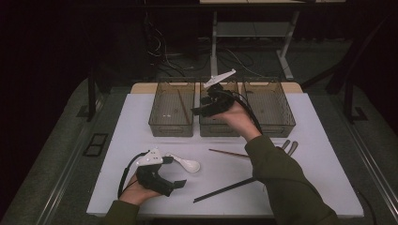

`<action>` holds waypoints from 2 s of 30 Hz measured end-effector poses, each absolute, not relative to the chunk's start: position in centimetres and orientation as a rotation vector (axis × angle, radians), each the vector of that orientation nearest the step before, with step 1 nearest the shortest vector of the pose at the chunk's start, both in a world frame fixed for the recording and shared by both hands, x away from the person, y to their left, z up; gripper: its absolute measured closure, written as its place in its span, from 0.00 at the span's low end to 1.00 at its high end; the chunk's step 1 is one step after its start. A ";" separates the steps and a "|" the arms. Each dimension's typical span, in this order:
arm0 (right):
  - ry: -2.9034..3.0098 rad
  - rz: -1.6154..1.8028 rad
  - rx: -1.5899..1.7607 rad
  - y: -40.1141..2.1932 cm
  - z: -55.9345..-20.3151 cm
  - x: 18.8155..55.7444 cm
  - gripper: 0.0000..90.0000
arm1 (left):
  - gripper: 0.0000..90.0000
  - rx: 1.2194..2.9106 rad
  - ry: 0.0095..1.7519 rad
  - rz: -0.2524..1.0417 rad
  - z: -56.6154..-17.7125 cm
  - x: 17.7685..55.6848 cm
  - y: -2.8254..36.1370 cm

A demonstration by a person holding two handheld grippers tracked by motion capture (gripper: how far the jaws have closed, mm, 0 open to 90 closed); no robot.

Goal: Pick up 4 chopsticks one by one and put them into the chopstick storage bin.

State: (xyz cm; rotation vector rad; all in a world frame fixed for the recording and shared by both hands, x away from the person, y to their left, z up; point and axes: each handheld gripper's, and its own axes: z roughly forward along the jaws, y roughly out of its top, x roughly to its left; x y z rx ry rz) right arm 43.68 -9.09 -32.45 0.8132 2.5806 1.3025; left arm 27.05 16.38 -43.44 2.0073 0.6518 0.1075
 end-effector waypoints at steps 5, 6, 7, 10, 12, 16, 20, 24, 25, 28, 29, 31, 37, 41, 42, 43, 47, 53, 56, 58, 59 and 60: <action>2.586 1.301 0.800 -10.5 -32.6 42.8 0.43 | 0.00 2.013 0.661 0.132 -43.5 27.0 16.3; 2.585 1.302 0.793 -10.8 -32.6 42.6 0.43 | 0.00 2.013 0.664 0.136 -43.5 27.0 16.2; 2.586 1.301 0.791 -11.1 -32.6 42.5 0.43 | 0.00 2.015 0.671 0.140 -43.5 27.0 16.2; 2.586 1.302 0.779 -12.0 -32.5 42.0 0.43 | 0.00 2.019 0.675 0.143 -43.5 27.0 16.1; 2.586 1.301 0.771 -12.8 -32.5 41.6 0.43 | 0.01 2.019 0.683 0.153 -43.5 27.0 16.1; 2.589 1.289 0.764 -14.3 -32.6 40.9 0.43 | 0.01 2.026 0.681 0.153 -43.5 27.0 16.1; 2.583 1.295 0.761 -15.9 -32.8 40.4 0.43 | 0.01 2.045 0.667 0.157 -43.6 27.0 16.0; 2.582 1.300 0.760 -17.5 -33.1 39.8 0.44 | 0.01 2.045 0.673 0.149 -43.6 27.1 16.0; 2.586 1.299 0.761 -17.9 -33.2 39.6 0.44 | 0.01 2.041 0.673 0.146 -43.6 27.1 16.0; 2.583 1.305 0.760 -18.9 -33.4 39.1 0.44 | 0.01 2.039 0.672 0.148 -43.6 27.1 16.0; 2.579 1.311 0.760 -19.3 -33.5 39.0 0.44 | 0.01 2.038 0.672 0.146 -43.6 27.1 16.0; 2.568 1.329 0.763 -20.0 -33.6 38.6 0.44 | 0.01 2.038 0.670 0.147 -43.5 27.0 16.0; 2.540 1.328 0.773 -22.1 -34.5 37.7 0.43 | 0.01 2.036 0.675 0.139 -43.6 27.1 16.0; 2.524 1.335 0.796 -23.5 -35.4 37.0 0.43 | 0.01 2.043 0.673 0.141 -43.6 27.1 16.0; 2.522 1.338 0.802 -23.7 -35.7 36.8 0.43 | 0.01 2.046 0.670 0.142 -43.6 27.1 16.0; 2.520 1.332 0.806 -24.0 -35.9 36.6 0.43 | 0.01 2.045 0.671 0.140 -43.6 27.1 16.0; 2.537 1.313 0.806 -24.8 -36.6 35.9 0.44 | 0.01 2.046 0.671 0.138 -43.6 27.0 15.9; 2.552 1.255 0.812 -26.1 -37.6 35.3 0.45 | 0.01 2.043 0.662 0.137 -43.5 27.0 15.9; 2.571 1.246 0.834 -26.8 -38.1 35.3 0.48 | 0.01 2.043 0.658 0.138 -43.4 26.9 16.0; 2.575 1.233 0.847 -27.2 -38.4 35.2 0.49 | 0.01 2.039 0.656 0.138 -43.4 26.9 16.0; 2.580 1.230 0.856 -27.3 -38.5 35.2 0.50 | 0.01 2.039 0.656 0.138 -43.4 27.0 16.0; 2.589 1.224 0.855 -27.5 -38.6 35.1 0.50 | 0.01 2.040 0.657 0.137 -43.4 27.0 16.0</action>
